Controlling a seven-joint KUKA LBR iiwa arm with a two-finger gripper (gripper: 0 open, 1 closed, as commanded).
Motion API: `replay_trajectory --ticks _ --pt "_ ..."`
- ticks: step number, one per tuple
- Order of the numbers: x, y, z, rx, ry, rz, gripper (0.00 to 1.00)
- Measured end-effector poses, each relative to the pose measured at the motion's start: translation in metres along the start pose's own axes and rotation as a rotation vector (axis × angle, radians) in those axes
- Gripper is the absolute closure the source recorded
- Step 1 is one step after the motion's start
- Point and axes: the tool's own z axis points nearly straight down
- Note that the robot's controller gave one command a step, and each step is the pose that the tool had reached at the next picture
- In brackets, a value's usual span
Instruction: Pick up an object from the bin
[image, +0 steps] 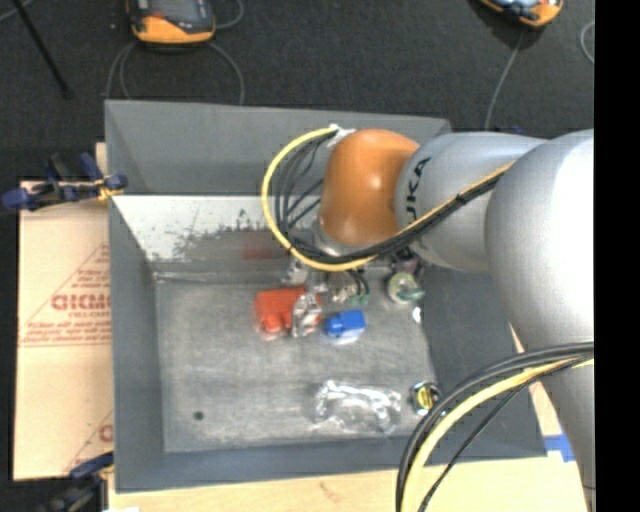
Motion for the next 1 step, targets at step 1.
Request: replay_trajectory --ticks 1 --pt "0.008 0.0001 -0.1339 0.002 0.003 0.007 1.0"
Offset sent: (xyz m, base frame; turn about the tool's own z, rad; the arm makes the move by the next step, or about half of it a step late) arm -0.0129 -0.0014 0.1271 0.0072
